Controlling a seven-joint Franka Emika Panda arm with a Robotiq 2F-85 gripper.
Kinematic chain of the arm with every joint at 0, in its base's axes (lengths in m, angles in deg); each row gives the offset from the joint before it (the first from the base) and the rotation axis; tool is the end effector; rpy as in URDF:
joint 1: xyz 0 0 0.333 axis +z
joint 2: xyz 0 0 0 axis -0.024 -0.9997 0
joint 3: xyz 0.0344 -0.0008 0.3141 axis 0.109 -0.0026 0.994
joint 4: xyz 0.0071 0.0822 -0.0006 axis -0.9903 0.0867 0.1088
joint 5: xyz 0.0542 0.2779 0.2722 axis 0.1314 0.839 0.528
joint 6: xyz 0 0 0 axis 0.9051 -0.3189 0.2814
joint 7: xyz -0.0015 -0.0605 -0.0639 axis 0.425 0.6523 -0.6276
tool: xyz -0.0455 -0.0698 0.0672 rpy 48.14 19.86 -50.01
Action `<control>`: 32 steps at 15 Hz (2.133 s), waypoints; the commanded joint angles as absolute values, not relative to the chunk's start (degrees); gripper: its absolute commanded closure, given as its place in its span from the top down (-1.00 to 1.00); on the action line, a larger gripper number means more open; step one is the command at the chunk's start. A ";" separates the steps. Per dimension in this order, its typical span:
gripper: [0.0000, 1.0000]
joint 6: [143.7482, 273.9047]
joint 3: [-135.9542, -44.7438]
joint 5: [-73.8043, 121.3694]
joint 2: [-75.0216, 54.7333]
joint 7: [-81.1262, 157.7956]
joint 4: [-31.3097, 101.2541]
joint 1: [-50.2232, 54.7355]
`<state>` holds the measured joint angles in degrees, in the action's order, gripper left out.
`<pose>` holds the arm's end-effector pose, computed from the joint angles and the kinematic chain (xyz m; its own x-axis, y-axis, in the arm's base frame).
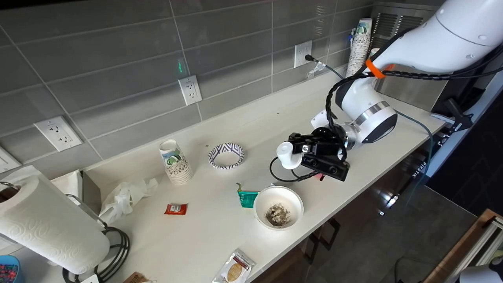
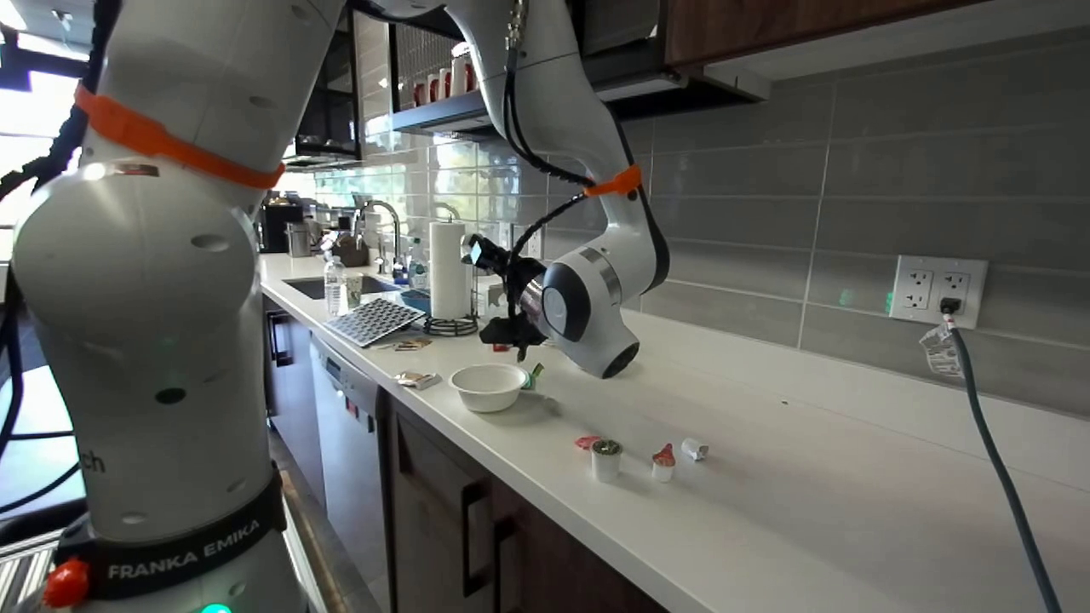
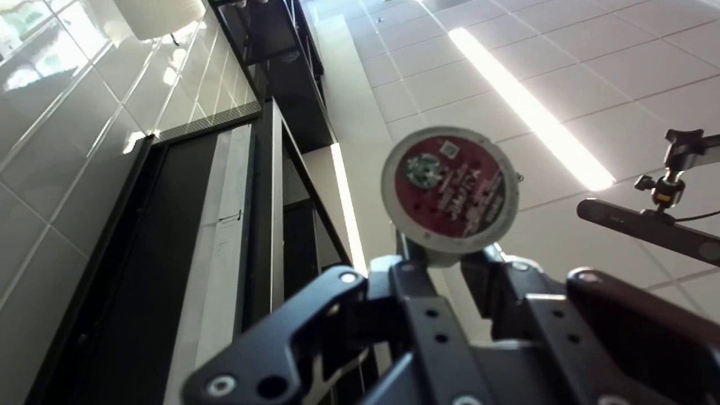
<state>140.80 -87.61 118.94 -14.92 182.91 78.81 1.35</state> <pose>0.4362 0.1237 0.2402 0.3075 -0.3288 0.8929 0.9462 0.2047 -0.2505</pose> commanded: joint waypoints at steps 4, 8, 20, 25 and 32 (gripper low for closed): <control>-0.88 140.15 -88.49 113.46 -16.17 181.64 76.71 3.03; -0.88 144.19 -88.07 124.64 -15.36 183.19 78.75 2.15; -0.88 145.87 -87.83 124.93 -15.69 183.49 77.18 2.98; -0.88 150.99 -88.57 124.25 -13.71 184.77 77.97 4.37; -0.88 144.02 -87.50 123.02 -15.45 183.07 76.95 2.20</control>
<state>149.37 -87.77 123.65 -15.15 184.09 76.80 3.21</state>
